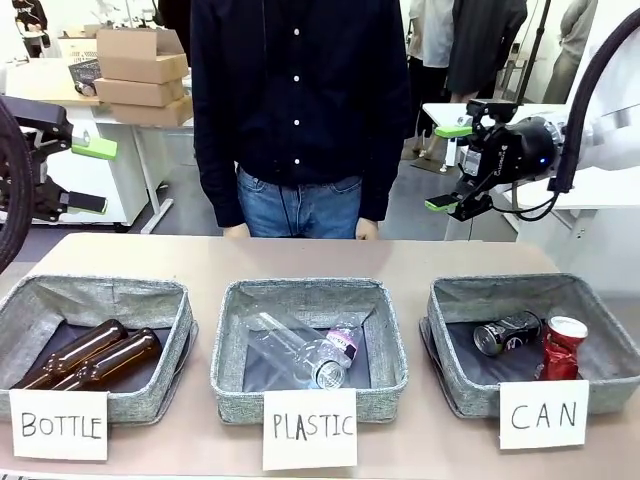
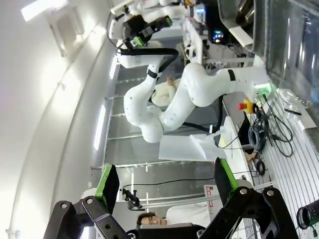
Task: Sort the can waste into the basket.
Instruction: Pick up the can waste from the table and place it in the right Fabric basket.
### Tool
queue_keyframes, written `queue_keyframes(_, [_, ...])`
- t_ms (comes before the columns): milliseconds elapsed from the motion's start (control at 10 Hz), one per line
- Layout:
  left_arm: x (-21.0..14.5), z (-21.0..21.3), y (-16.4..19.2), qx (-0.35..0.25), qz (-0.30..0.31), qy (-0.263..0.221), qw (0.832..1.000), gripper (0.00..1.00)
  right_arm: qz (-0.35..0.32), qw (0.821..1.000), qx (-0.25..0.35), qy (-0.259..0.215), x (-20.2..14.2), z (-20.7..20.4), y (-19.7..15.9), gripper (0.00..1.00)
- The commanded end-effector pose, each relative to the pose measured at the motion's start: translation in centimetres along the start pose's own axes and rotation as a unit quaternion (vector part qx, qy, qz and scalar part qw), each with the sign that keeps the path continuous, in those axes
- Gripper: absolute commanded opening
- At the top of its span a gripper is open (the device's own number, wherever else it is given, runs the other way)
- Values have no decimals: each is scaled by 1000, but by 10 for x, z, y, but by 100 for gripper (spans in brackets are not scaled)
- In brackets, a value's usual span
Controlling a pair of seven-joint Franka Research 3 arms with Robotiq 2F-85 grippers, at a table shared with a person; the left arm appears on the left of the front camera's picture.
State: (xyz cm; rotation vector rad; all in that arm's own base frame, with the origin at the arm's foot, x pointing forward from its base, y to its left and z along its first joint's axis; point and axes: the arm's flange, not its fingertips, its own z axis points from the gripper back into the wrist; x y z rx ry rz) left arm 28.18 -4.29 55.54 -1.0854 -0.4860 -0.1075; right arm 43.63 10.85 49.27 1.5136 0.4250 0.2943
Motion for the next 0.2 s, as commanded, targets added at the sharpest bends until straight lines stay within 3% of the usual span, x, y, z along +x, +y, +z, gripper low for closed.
queue_keyframes(0, [0, -1, -2, -11, -3, -3, 1000, 100, 3, 1000, -6, 8, -2, 3, 3, 100])
queue_keyframes(100, [0, -1, -2, -11, -3, -3, 1000, 100, 3, 1000, -6, 8, -2, 3, 3, 100])
